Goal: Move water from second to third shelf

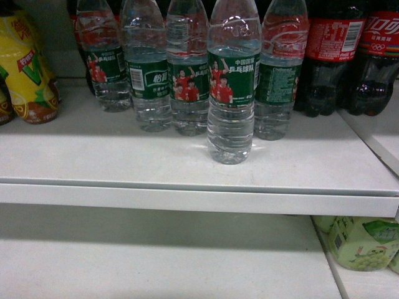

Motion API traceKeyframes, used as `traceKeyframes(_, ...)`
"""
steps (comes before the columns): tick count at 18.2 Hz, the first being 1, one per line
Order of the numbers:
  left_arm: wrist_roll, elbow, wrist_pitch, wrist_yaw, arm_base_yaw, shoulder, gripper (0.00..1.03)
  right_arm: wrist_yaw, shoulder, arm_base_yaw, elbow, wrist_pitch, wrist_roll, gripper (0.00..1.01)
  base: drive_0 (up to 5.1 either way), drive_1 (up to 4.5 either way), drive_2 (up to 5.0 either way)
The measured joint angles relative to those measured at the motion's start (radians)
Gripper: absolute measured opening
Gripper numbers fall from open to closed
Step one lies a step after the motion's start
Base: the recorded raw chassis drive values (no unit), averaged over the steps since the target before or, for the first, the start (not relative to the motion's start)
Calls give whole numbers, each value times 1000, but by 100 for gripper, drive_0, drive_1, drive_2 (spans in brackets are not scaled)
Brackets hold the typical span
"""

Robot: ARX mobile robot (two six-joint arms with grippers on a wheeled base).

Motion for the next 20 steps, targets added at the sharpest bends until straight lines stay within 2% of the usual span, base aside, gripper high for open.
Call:
traceKeyframes(8,0,0,0,0,0,0,98,0,0,0,0,0,0,98,0,0,0)
traceKeyframes(9,0,0,0,0,0,0,98,48,30,3,14,-50,51,98,0,0,0)
traceKeyframes(10,0,0,0,1,0,0,98,32,116,-37,31,-2,106,98,0,0,0)
traceKeyframes(11,0,0,0,0,0,0,98,-11,200,-100,63,80,133,98,0,0,0)
traceKeyframes(12,0,0,0,0,0,0,98,-70,306,-167,126,195,147,98,0,0,0)
traceKeyframes(14,0,0,0,0,0,0,98,-112,494,-209,237,356,156,98,0,0,0)
traceKeyframes(15,0,0,0,0,0,0,98,-117,593,-207,288,418,158,98,0,0,0)
traceKeyframes(17,0,0,0,0,0,0,98,-122,763,-160,367,510,163,98,0,0,0)
traceKeyframes(20,0,0,0,0,0,0,98,-101,949,-12,379,589,152,98,0,0,0)
